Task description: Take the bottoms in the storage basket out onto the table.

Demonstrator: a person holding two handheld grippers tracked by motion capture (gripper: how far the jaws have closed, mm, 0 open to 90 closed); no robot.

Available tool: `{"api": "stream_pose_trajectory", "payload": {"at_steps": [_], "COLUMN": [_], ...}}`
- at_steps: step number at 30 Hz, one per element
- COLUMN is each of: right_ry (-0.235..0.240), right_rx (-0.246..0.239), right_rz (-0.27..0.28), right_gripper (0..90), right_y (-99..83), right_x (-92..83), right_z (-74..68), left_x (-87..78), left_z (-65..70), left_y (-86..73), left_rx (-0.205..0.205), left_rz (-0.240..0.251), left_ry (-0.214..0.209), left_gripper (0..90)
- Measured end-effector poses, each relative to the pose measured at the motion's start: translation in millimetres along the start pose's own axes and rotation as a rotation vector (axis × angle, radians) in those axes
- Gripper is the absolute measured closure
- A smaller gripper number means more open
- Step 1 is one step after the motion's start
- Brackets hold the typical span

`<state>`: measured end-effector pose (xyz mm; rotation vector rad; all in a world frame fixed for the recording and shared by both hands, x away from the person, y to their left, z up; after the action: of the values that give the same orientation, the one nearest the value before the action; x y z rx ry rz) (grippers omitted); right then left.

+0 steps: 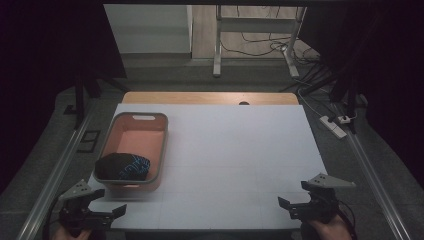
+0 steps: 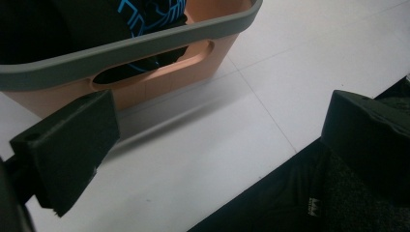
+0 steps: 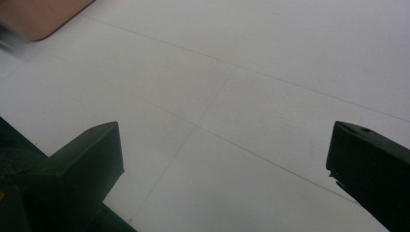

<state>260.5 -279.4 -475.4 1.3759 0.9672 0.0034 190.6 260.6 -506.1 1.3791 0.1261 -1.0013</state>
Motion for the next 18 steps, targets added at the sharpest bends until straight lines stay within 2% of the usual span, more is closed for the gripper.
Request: {"api": "stream_pose_trajectory", "payload": {"at_steps": [9, 13, 18], "right_ry": [0.022, 0.022, 0.024], "right_rx": [-0.013, -0.038, -0.032], "right_rz": [0.0, -0.012, -0.015], "right_gripper": [0.0, 0.0, 0.0], "right_y": [-0.3, -0.7, -1.0], "right_x": [-0.5, 0.4, 0.8], "right_z": [-1.6, -3.4, -3.1], "left_x": [0.9, 1.7, 2.4], "left_z": [0.5, 0.9, 1.2], "left_y": [0.0, 0.0, -0.1], "left_rx": [0.002, 0.008, 0.01], "left_rz": [-0.01, -0.018, -0.026], "left_ry": [-0.008, -0.007, 0.002], "left_gripper": [0.1, 0.1, 0.0]}}
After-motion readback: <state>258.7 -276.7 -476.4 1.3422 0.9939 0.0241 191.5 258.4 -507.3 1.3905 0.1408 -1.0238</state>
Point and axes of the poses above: each handheld gripper's, and its own axes: x roughly forward along the jaws, y roughly out of its top, z roughly to its right, the point moved 5 cm from there along x, roughly forward along the jaws, and after that the axes turned 6 degrees about z, right-handed, at the moved point
